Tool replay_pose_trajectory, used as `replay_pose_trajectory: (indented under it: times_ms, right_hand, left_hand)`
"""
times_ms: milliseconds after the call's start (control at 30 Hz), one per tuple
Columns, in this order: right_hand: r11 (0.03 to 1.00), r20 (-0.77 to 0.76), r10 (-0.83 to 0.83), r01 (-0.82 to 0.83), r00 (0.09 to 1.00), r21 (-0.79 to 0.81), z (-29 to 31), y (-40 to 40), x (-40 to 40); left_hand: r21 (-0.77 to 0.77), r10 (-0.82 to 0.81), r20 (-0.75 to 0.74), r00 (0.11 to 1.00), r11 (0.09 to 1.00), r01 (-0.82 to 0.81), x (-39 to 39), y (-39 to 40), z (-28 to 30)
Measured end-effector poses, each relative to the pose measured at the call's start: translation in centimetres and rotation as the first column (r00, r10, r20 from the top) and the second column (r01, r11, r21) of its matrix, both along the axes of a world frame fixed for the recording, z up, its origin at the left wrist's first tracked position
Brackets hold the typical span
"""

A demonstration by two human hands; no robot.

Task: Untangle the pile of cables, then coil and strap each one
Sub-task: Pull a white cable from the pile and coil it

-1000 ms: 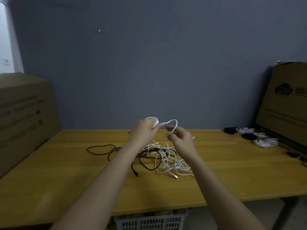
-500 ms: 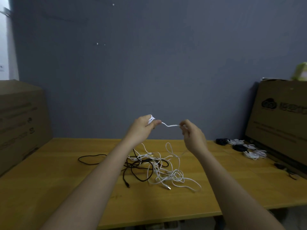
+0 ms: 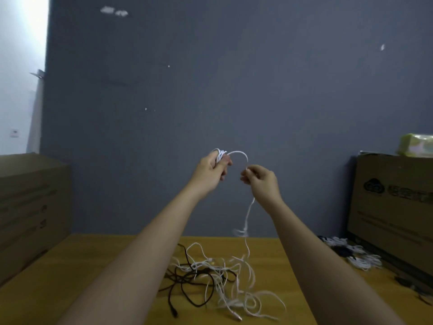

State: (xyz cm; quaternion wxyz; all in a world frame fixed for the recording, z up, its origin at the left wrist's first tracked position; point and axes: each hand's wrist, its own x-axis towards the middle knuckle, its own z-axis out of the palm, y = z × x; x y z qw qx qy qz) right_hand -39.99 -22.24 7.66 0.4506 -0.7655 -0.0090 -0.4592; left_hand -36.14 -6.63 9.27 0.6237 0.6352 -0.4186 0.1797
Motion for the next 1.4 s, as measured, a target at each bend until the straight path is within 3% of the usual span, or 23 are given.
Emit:
replay_pose_trajectory:
  times_ms: [133, 200, 267, 400, 533, 700, 800, 900, 1000, 1100, 1200, 1267, 1333, 1400]
  right_hand:
    - [0.956, 0.291, 0.222, -0.267, 0.931, 0.124, 3.8, 0.9, -1.0]
    - [0.933, 0.413, 0.211, -0.308, 0.886, 0.185, 4.7, 1.2, -0.9]
    - [0.95, 0.431, 0.129, -0.236, 0.893, 0.206, 4.8, 1.3, -0.4]
    - [0.978, 0.331, 0.011, -0.08, 0.943, 0.195, 3.9, 1.0, 0.9]
    - [0.982, 0.264, 0.062, -0.107, 0.962, 0.157, 3.1, 1.5, 2.2]
    - [0.955, 0.02, -0.118, 0.118, 0.993, -0.273, 0.4, 1.9, 3.5]
    - [0.919, -0.141, -0.108, 0.045, 0.984, -0.392, -1.8, 2.7, 3.6]
    - [0.944, -0.232, 0.116, -0.18, 0.966, -0.275, -4.3, 4.1, 2.8]
    - [0.913, -0.345, 0.336, -0.393, 0.876, -0.109, -7.0, 5.3, 1.5]
    - [0.883, -0.503, 0.349, -0.457, 0.79, -0.105, -9.0, 5.2, 0.0]
    - [0.875, -0.527, 0.255, -0.426, 0.811, -0.232, -9.8, 4.2, -1.3]
    - [0.892, -0.442, 0.218, -0.362, 0.87, -0.272, -9.8, 3.4, -1.8]
    - [0.925, -0.292, 0.129, -0.221, 0.948, -0.308, -9.6, 2.3, -2.1]
    - [0.942, -0.133, 0.031, -0.074, 0.991, -0.328, -9.3, 1.2, -2.2]
  left_hand:
    - [-0.036, 0.019, -0.042, 0.999, 0.999, -0.021, 0.0, 0.3, 2.0]
    - [0.04, 0.043, -0.015, 0.999, 0.998, -0.042, -0.4, 0.2, 2.2]
    - [0.099, -0.015, -0.012, 1.0, 0.995, 0.016, -1.1, 0.1, 1.9]
    - [0.058, -0.339, -0.189, 0.921, 0.933, 0.355, -2.1, 0.5, 1.1]
    - [-0.053, -0.46, -0.276, 0.844, 0.884, 0.464, -1.6, 1.7, 0.7]
    - [-0.224, -0.539, -0.249, 0.804, 0.84, 0.494, -0.6, 2.1, 0.1]
    - [-0.345, -0.602, -0.244, 0.76, 0.787, 0.512, 0.0, 1.9, -0.6]
    - [-0.391, -0.516, -0.268, 0.813, 0.83, 0.398, 0.7, 1.3, -1.3]
    - [-0.225, -0.167, -0.207, 0.964, 0.967, 0.119, 2.0, 0.7, -2.3]
    - [0.084, 0.109, -0.036, 0.993, 0.991, -0.106, 3.3, 1.1, -3.7]
    - [0.407, 0.24, 0.236, 0.942, 0.856, -0.32, 4.9, 2.5, -5.5]
    - [0.566, 0.254, 0.305, 0.918, 0.727, -0.389, 4.9, 3.4, -6.2]
    - [0.625, 0.226, 0.346, 0.911, 0.668, -0.403, 4.3, 3.7, -6.8]
    - [0.626, 0.162, 0.39, 0.907, 0.675, -0.39, 3.2, 3.6, -7.6]
